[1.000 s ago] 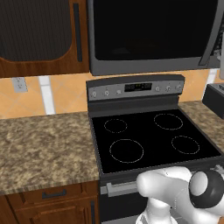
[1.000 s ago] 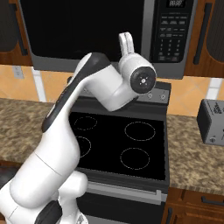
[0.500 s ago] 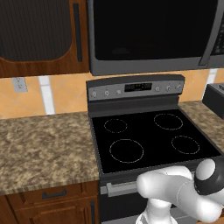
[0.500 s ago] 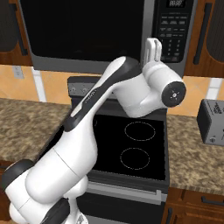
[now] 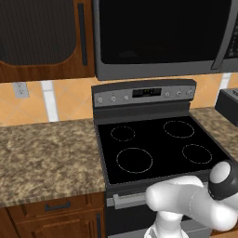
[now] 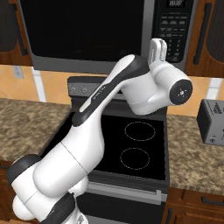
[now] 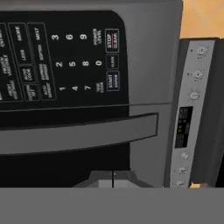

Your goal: Open the microwave, place the bowl with waffle inside the microwave, then close the microwave door and turn it on.

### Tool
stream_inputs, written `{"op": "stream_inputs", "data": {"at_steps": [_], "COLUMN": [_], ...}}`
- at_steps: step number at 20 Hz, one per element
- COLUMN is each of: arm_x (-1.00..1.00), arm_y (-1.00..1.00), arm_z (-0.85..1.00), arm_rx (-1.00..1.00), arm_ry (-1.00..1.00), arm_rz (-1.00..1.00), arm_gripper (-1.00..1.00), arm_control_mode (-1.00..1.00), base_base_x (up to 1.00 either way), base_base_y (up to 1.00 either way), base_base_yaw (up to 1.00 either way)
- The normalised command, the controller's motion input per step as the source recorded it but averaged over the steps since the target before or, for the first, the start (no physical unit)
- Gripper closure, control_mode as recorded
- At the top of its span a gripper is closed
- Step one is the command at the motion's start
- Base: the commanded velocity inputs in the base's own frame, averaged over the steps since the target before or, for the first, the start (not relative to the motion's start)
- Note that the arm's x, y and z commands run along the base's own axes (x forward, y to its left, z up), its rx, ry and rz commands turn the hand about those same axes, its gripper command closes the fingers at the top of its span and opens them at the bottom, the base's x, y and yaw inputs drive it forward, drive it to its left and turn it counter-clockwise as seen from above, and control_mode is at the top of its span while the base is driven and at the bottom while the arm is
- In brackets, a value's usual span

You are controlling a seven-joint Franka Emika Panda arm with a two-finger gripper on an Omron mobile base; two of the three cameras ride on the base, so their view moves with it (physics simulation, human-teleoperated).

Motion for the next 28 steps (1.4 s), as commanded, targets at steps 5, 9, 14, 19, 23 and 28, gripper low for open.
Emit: {"op": "stream_inputs", "data": {"at_steps": [5, 9, 14, 19, 23, 28], "arm_x": [0.45, 0.37, 0.28, 0.38, 0.34, 0.44], "arm_y": [-0.09, -0.35, -0.41, -0.20, -0.03, -0.10], "arm_z": [-0.12, -0.02, 0.00, 0.00, -0.05, -0.22], "arm_rx": [0.01, 0.05, 0.06, 0.05, 0.02, 0.01], "arm_ry": [0.00, 0.00, 0.00, 0.00, 0.00, 0.00], "arm_rz": [0.00, 0.00, 0.00, 0.00, 0.00, 0.00], "arm_gripper": [1.00, 1.00, 1.00, 1.00, 1.00, 1.00], "arm_control_mode": [-1.00, -1.00, -1.00, -1.00, -1.00, -1.00], "base_base_x": [0.00, 0.00, 0.00, 0.00, 0.00, 0.00], "base_base_y": [0.00, 0.00, 0.00, 0.00, 0.00, 0.00], "base_base_yaw": [0.00, 0.00, 0.00, 0.00, 0.00, 0.00]}}
